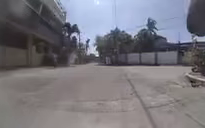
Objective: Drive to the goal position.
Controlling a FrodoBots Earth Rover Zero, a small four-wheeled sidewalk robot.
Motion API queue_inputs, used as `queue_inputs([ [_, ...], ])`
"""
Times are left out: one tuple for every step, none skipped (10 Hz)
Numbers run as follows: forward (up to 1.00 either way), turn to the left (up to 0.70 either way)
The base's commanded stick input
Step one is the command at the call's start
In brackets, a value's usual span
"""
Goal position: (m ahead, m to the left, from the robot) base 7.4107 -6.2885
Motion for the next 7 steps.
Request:
queue_inputs([
  [0.85, 0.00],
  [0.85, 0.00],
  [0.85, 0.00],
  [0.85, 0.00],
  [0.85, 0.00],
  [0.85, 0.00],
  [0.85, 0.00],
])
